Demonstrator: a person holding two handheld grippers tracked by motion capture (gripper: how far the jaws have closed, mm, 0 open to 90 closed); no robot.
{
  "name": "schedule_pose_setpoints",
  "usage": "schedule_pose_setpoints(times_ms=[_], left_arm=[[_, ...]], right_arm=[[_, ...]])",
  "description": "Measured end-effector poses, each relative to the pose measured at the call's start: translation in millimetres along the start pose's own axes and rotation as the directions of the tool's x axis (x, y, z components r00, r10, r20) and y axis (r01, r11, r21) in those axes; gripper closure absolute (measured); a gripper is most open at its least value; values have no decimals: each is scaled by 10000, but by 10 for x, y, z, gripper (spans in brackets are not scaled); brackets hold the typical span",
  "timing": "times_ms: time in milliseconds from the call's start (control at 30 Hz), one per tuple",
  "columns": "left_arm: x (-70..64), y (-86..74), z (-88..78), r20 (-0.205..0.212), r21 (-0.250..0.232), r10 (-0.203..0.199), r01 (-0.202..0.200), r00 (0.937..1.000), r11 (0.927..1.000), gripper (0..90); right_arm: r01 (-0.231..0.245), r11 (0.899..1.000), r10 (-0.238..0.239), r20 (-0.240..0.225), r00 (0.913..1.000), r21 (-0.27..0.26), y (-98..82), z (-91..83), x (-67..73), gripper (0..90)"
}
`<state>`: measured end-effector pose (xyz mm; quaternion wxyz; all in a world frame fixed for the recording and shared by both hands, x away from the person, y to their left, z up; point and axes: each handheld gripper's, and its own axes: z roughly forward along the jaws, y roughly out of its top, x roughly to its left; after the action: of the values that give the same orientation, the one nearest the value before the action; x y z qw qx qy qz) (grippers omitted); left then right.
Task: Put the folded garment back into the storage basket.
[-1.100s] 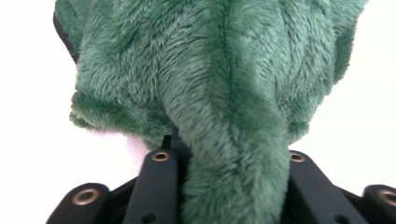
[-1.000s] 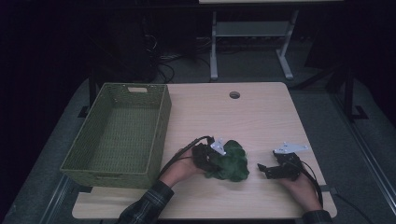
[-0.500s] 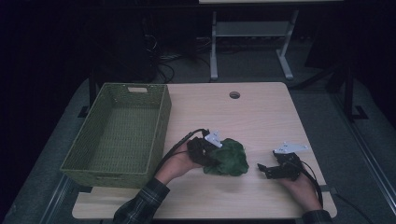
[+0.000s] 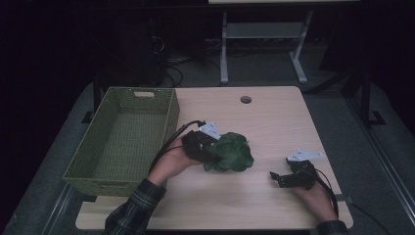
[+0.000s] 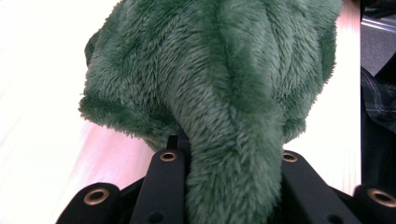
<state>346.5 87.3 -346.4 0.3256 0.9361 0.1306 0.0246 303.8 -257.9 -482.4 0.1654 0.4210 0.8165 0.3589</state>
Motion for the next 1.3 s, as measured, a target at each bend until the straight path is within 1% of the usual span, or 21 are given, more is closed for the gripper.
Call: schedule_pose_setpoints(times_ms=[200, 333, 367, 433, 500, 533, 633, 700, 733, 767, 833, 867, 933, 967, 1033, 1067, 1167, 1200, 1233, 1267, 1300], left_arm=[[55, -29, -240, -329, -171, -201, 195, 9993, 9997, 739], [98, -44, -391, -547, -158, -265, 257, 9981, 9995, 739], [104, -48, -425, -592, -261, -386, 371, 9975, 9990, 739], [132, -59, -502, -684, -250, -365, 348, 9970, 9991, 739], [164, -78, -578, -917, -143, -360, 348, 9951, 9993, 739], [194, -105, -648, -1138, -87, -426, 419, 9926, 9991, 739], [226, -142, -722, -1288, -178, -561, 542, 9901, 9984, 739], [276, -222, -848, -1550, -274, -825, 792, 9845, 9965, 739], [276, -222, -848, -1550, -274, -825, 792, 9845, 9965, 739], [308, -280, -933, -1734, -344, -948, 902, 9803, 9953, 739], [330, -340, -1016, -1910, -499, -1169, 1093, 9746, 9928, 739], [330, -340, -1016, -1910, -499, -1169, 1093, 9746, 9928, 739], [372, -435, -1144, -2211, -543, -1399, 1311, 9652, 9899, 737], [384, -461, -1174, -2284, -566, -1450, 1356, 9627, 9892, 737], [416, -538, -1259, -2443, -675, -1694, 1575, 9548, 9852, 737], [416, -538, -1259, -2443, -675, -1694, 1575, 9548, 9852, 737], [463, -679, -1371, -2721, -731, -1981, 1851, 9416, 9800, 736], [463, -679, -1371, -2721, -731, -1981, 1851, 9416, 9800, 736], [484, -746, -1414, -2876, -819, -2208, 2057, 9320, 9752, 736], [484, -746, -1414, -2876, -819, -2208, 2057, 9320, 9752, 736], [505, -802, -1458, -2993, -912, -2378, 2204, 9241, 9711, 737]], right_arm=[[-7, 10000, 7, 3, 10000, 3, 0, 0, 1, 132], [-3, 10000, 3, 1, 10000, 0, 0, 0, 0, 132], [-3, 10000, 3, 0, 10000, 0, 0, 0, 0, 132], [4, 10000, -4, 2, 10000, -5, 0, 1, 0, 132], [-1, 10000, 1, 1, 10000, -4, 0, 1, 0, 132], [1, 10000, -1, 3, 10000, -3, 0, 0, 0, 132], [-2, 10000, 2, 1, 10000, -5, 0, 1, 0, 132], [-3, 10000, 3, 2, 10000, -5, 0, 0, 0, 132], [-3, 10000, 3, 2, 10000, -5, 0, 0, 0, 132], [-5, 10000, 5, 2, 10000, -5, 0, 0, 0, 132], [-6, 10000, 6, 2, 10000, -4, 0, 0, 0, 132], [-8, 10000, 8, 2, 10000, -6, 0, 0, 0, 132], [-7, 10000, 7, 0, 10000, -6, 0, 1, 0, 132], [-9, 10000, 9, 5, 10000, -4, 0, 0, 1, 132], [-15, 10000, 15, 11, 10000, -3, 0, 0, 0, 132], [-15, 10000, 15, 11, 10000, -3, 0, 0, 0, 132], [-46, 10000, 46, 25, 10000, 7, 0, 0, 1, 132], [-46, 10000, 46, 25, 10000, 7, 0, 0, 1, 132], [-52, 10000, 52, 25, 10000, 8, 0, 0, 1, 133], [-52, 10000, 52, 25, 10000, 8, 0, 0, 1, 133], [-39, 10000, 39, 25, 10000, 5, 0, 0, 0, 132]])
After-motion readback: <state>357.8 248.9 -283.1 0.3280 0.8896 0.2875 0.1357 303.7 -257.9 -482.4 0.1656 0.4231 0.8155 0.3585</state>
